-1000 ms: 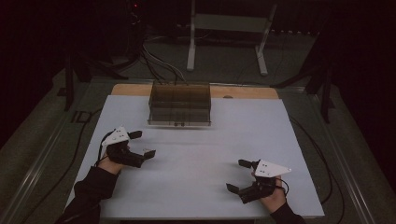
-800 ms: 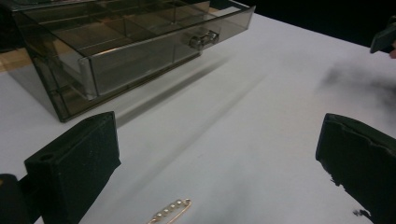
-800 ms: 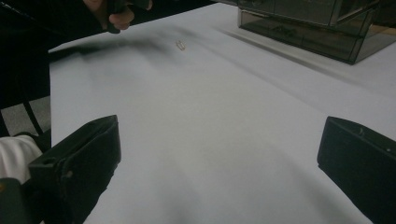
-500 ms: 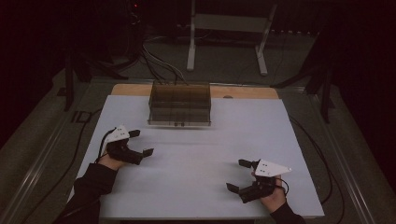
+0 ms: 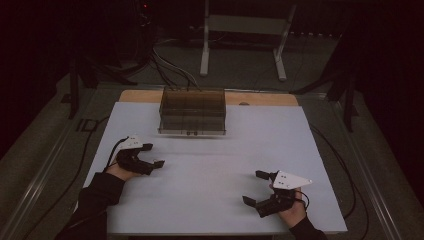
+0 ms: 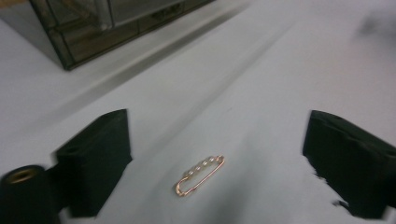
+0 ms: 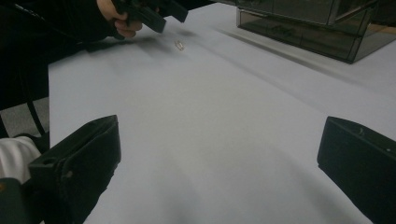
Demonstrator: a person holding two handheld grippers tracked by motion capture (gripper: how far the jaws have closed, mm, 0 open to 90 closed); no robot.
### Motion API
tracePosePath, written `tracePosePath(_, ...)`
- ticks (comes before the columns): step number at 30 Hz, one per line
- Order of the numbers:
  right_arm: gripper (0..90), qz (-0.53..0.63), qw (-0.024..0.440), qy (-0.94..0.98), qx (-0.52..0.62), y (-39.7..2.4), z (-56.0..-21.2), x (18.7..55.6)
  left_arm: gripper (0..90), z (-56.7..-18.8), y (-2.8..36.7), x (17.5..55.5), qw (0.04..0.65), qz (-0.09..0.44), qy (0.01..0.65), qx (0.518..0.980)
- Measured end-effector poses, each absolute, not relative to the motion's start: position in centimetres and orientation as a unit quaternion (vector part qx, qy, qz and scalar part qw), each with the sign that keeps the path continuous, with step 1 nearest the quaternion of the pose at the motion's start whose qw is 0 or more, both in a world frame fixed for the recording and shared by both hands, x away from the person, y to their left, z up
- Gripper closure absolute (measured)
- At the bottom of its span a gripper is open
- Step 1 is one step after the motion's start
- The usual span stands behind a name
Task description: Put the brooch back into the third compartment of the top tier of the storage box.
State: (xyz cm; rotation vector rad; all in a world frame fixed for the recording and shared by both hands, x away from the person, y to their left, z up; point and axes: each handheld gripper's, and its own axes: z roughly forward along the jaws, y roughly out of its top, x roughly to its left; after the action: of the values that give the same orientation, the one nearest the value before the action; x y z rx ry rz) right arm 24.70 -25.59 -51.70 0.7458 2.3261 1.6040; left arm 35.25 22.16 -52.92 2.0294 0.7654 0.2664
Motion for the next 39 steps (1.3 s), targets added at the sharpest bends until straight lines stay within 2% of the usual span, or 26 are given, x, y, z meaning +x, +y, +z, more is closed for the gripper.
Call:
tracePosePath(3,0.0,0.545,0.111,0.792,0.252,-25.6,-51.7,24.7,18.7,-53.2,22.0,35.3,0.445,0.103,0.307,0.835)
tracePosePath(10,0.0,0.544,0.11,0.792,0.254,-25.6,-51.7,24.7,38.2,-53.9,21.5,35.5,0.401,0.114,0.304,0.857)
tracePosePath(20,0.0,0.542,0.111,0.793,0.255,-25.6,-51.8,24.7,63.7,-54.1,21.1,35.6,0.391,0.115,0.287,0.867)
tracePosePath(26,0.0,0.541,0.11,0.794,0.256,-25.5,-51.8,24.8,77.5,-54.1,21.1,35.7,0.384,0.124,0.3,0.864)
tracePosePath(31,0.0,0.54,0.111,0.794,0.256,-25.5,-51.8,24.8,85.9,-54.0,20.7,35.5,0.376,0.127,0.294,0.87)
tracePosePath(39,0.0,0.54,0.109,0.794,0.258,-25.5,-51.8,24.8,87.2,-53.8,20.5,35.5,0.369,0.126,0.303,0.87)
